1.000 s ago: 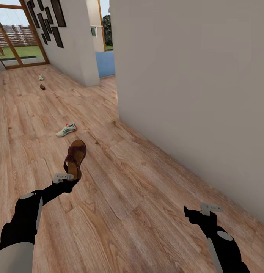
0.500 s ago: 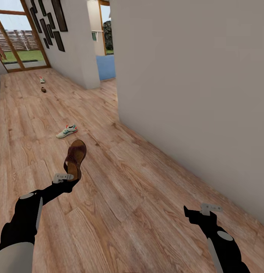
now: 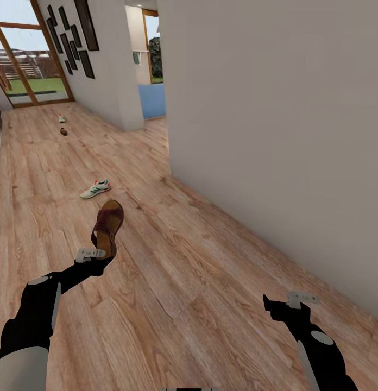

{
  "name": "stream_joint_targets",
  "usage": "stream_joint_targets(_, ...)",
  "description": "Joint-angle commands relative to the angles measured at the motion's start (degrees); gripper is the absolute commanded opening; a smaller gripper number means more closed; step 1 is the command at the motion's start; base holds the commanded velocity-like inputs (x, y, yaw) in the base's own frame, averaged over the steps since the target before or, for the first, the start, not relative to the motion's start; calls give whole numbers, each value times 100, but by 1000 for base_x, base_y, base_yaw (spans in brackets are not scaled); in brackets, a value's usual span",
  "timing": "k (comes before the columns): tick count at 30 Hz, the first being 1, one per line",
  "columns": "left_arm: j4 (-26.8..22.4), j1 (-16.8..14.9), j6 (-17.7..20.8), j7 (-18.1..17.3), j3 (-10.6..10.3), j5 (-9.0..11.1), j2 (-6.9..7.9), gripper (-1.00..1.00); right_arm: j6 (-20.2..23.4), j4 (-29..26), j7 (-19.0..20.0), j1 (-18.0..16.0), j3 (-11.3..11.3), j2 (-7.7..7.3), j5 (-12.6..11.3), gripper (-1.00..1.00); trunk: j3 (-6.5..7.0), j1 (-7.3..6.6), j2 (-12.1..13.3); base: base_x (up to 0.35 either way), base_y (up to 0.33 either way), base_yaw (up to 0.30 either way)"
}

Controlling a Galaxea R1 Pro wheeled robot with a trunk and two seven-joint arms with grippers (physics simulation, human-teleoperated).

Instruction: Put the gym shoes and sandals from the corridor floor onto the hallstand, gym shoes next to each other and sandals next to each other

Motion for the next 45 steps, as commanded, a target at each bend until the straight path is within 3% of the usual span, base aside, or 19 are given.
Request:
stream_joint_targets(1,-7,-5,33,-43,12,-25,-3,-100,31,-8,-4,-2,0,0,6,100,-13,22,-44,0,0,0)
stream_joint_targets(23,-1,-5,33,-43,12,-25,-3,-100,29,-8,-4,-2,-2,0,6,100,-200,505,-926,0,0,0)
stream_joint_targets(45,-1,2,33,-38,4,-51,-3,-100,30,-8,-4,-2,-2,0,6,100,8,505,-926,0,0,0)
